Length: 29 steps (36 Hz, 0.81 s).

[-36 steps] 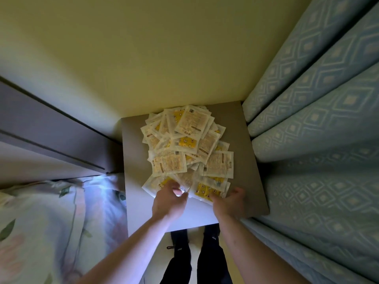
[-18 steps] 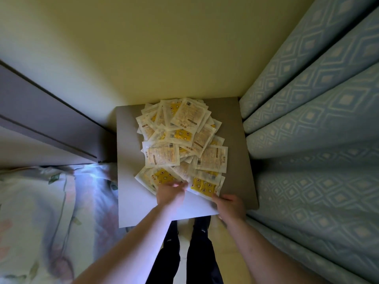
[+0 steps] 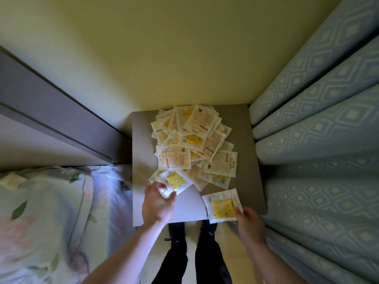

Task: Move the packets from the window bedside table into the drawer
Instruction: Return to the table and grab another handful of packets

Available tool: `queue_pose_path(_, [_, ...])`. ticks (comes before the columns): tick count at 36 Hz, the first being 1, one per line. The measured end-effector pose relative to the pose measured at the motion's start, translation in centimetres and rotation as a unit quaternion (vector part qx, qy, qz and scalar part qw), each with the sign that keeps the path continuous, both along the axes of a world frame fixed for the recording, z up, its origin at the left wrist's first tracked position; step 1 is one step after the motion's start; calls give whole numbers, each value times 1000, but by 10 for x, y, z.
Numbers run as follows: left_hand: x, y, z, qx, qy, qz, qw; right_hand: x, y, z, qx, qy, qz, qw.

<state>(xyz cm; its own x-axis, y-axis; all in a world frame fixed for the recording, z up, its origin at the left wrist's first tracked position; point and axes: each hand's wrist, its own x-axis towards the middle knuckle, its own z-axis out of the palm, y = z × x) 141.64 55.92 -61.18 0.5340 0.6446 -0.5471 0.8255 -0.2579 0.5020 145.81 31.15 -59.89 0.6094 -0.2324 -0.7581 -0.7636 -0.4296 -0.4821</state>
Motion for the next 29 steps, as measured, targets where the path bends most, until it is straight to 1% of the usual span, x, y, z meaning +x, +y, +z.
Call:
queue_pose_path(2, [6,6,-3,20,3,-3,1000,4,0,4,30,-5,-8,1000])
queue_pose_path(4, [14,11,-7,19,-1,2,1000,12,5,4,53,-4,-16,998])
queue_pose_path(7, [26,14,-16,-31,7,40,999,30,19,-9,55,-15,-28,998])
queue_pose_path(9, [34,16,-21,-66,23,76,995,43,32,-16,58,-13,-37,998])
queue_pose_path(10, [36,16,-22,-73,28,79,994,49,38,-20,60,-5,-45,997])
queue_pose_path(13, [37,16,-24,-70,20,52,996,63,49,-29,68,30,-87,993])
queue_pose_path(16, [29,17,-21,-75,11,48,996,70,55,-37,76,54,-125,988])
queue_pose_path(18, [20,19,-16,-75,14,29,997,69,56,-40,75,59,-125,988])
queue_pose_path(20, [9,23,-9,-72,6,13,997,65,55,-41,61,64,-104,991])
queue_pose_path(22, [-2,28,1,-41,-14,-40,998,61,55,-39,53,63,-94,992])
queue_pose_path(24, [-9,37,10,19,-38,-116,992,58,56,-38,57,63,-85,993])
queue_pose_path(26, [-7,50,16,69,-82,-185,977,57,58,-37,66,79,-81,991])
queue_pose_path(28, [5,64,17,92,-118,-253,956,58,62,-36,69,98,-84,989])
queue_pose_path(29, [13,70,17,96,-121,-282,947,60,65,-35,68,108,-84,988])
